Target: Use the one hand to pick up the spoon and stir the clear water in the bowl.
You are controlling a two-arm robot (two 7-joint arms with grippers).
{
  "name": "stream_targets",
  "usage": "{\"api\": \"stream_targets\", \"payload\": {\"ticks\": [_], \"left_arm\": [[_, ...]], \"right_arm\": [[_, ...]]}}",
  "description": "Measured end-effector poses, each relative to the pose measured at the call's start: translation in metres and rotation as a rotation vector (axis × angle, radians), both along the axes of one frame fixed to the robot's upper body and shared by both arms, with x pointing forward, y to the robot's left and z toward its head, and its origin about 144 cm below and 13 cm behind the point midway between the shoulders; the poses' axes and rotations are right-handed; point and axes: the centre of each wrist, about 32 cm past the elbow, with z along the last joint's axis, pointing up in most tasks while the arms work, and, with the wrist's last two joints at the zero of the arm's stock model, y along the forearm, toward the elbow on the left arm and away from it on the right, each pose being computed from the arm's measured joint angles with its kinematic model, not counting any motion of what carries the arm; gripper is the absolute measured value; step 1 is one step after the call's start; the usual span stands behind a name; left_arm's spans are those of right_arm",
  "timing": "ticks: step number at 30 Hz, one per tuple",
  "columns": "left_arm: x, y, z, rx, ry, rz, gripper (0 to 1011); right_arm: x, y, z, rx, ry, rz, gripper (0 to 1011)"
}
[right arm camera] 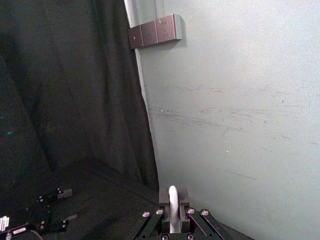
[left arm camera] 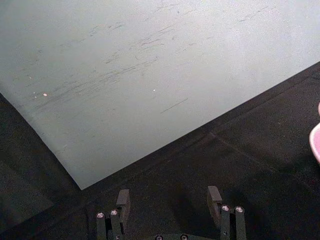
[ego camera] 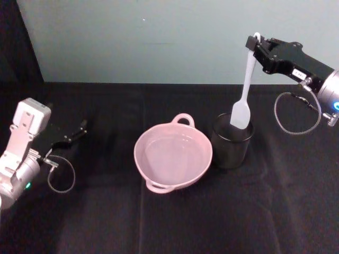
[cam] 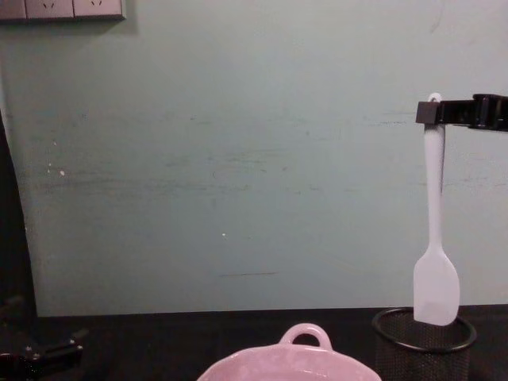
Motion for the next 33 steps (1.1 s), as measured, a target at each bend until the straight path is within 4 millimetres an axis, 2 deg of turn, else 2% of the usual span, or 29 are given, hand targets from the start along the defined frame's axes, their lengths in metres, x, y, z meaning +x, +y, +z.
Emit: {"api": "stream_targets", "payload": {"ticks": [12, 16, 26, 33], "left_arm": [[0.0, 0.0, 0.0, 0.0, 0.0, 0.0, 1011], [0.0, 0.0, 0.0, 0.0, 0.0, 0.0, 1011], [0.0, 0.0, 0.0, 0.0, 0.0, 0.0, 1011], [0.0, 0.0, 0.0, 0.0, 0.0, 0.0, 1011]], "right_arm": [[0.0, 0.0, 0.0, 0.0, -0.001, -0.001, 109], [0.0, 0.006, 0.005, -0.009, -0.012, 0.012, 110], [0.016, 0.048, 0.006, 0.001, -0.018, 0.123, 109], [0.033, 0.082, -0.012, 0.02, -0.035, 0.21, 110]]}}
